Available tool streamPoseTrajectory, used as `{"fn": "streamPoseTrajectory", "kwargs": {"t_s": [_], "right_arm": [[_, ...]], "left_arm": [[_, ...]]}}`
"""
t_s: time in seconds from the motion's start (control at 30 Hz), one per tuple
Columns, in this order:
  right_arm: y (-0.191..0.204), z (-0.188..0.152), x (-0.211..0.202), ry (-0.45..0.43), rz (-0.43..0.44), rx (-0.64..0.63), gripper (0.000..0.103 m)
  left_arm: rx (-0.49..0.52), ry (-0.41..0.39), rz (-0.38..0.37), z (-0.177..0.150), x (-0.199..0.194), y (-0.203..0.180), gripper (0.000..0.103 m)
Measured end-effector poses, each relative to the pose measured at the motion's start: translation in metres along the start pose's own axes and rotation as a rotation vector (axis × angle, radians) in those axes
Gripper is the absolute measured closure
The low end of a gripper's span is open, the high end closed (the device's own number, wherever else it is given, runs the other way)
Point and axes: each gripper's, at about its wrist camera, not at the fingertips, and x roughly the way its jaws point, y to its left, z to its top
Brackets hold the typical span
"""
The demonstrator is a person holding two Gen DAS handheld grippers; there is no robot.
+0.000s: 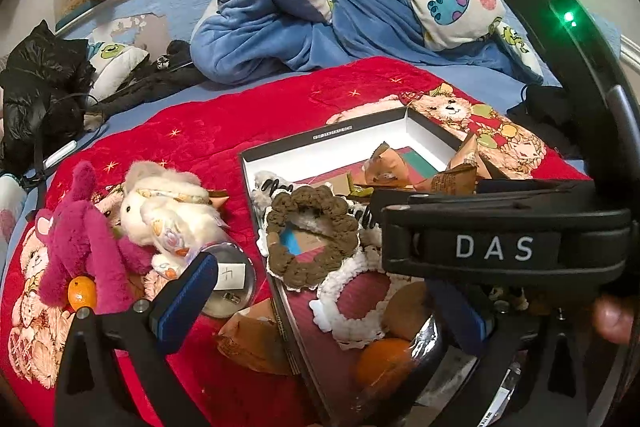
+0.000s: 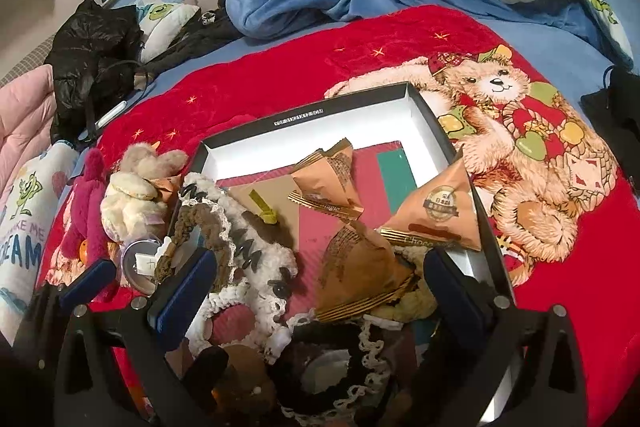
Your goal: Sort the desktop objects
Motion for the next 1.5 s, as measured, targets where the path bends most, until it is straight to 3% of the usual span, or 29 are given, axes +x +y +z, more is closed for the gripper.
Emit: {"fn": "streamPoseTrajectory", "kwargs": {"t_s": [0.6, 0.87, 1.03, 1.17, 1.27, 1.4, 1.5], "right_arm": [[0.006, 0.003, -0.008, -0.039, -0.006, 0.002, 0.000], [0.020, 0.009, -0.034, -0.101, -0.007, -0.019, 0.000], [0.042, 0.016, -0.086, -0.209, -0.013, -0.081, 0.000], [0.067, 0.015, -0.154, -0.328, -0.026, -0.137, 0.000], [0.085, 0.004, -0.207, -0.414, -0.058, -0.184, 0.000], [0.098, -0.037, -0.278, -0.573, -0.116, -0.158, 0.000], [0.097, -0.084, -0.295, -0.612, -0.047, -0.141, 0.000]], "left_arm": [[-0.053, -0.006, 0.004, 0.002, -0.010, 0.020, 0.000], [-0.117, -0.023, 0.063, 0.003, -0.040, 0.064, 0.000], [-0.202, -0.095, 0.140, 0.006, -0.107, 0.120, 0.000], [-0.291, -0.162, 0.192, 0.015, -0.179, 0.154, 0.000], [-0.235, -0.225, 0.250, 0.005, -0.240, 0.160, 0.000], [-0.179, -0.282, 0.328, -0.030, -0.309, 0.154, 0.000], [-0.210, -0.323, 0.305, -0.068, -0.338, 0.151, 0.000]]}}
